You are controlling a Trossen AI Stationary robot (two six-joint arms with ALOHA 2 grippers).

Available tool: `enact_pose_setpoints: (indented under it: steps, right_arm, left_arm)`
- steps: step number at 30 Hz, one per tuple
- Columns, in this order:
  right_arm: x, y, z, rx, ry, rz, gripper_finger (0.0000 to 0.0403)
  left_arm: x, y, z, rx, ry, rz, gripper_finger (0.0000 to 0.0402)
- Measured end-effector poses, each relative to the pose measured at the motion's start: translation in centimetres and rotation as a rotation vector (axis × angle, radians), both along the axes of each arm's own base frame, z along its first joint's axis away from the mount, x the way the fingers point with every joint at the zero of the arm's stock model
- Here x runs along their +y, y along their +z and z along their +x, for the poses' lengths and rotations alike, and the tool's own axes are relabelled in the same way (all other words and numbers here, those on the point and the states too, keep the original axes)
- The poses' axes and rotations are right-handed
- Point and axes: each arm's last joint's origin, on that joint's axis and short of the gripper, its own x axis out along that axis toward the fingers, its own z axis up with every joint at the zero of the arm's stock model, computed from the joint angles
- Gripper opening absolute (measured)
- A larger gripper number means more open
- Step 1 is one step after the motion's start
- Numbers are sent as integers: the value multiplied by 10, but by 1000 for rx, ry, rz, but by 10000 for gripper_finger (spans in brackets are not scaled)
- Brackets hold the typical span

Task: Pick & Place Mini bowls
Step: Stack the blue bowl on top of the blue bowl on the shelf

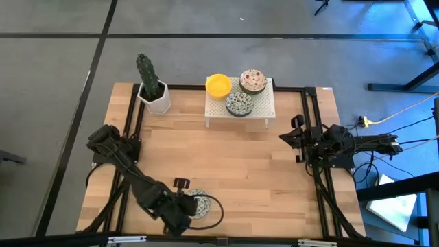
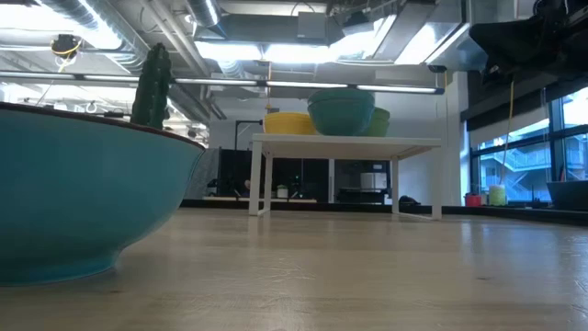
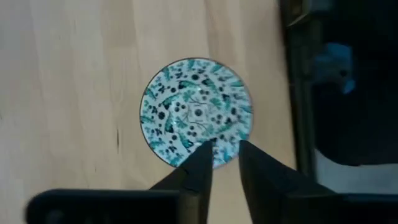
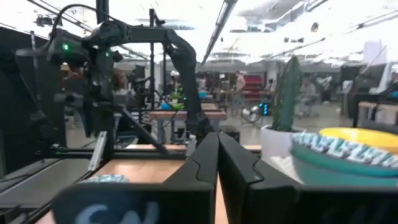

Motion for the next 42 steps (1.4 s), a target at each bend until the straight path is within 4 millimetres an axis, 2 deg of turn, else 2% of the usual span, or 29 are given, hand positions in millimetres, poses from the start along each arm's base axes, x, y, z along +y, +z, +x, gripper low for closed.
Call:
enact_pose_setpoints:
  steps: [3, 6, 13, 22, 31, 42]
  right_arm:
    - [1, -2, 0, 20, 28, 4, 12]
    - [1, -2, 1, 24, 53, 14, 12]
    - [1, -3, 1, 32, 62, 48, 12]
    - [1, 4, -1, -47, 45, -4, 12]
    - [2, 0, 0, 3, 83, 46, 12]
    - [3, -6, 1, 69, 116, 91, 12]
  left_arm:
    - [-5, -16, 11, 15, -14, 29, 104]
    - [-11, -31, 19, 29, -105, 54, 133]
    - [-26, -55, 21, 74, -228, 107, 169]
    - [-38, -73, 22, 113, -280, 88, 189]
    - [-44, -106, 22, 238, -343, 155, 207]
    - [-38, -109, 28, 217, -337, 207, 212]
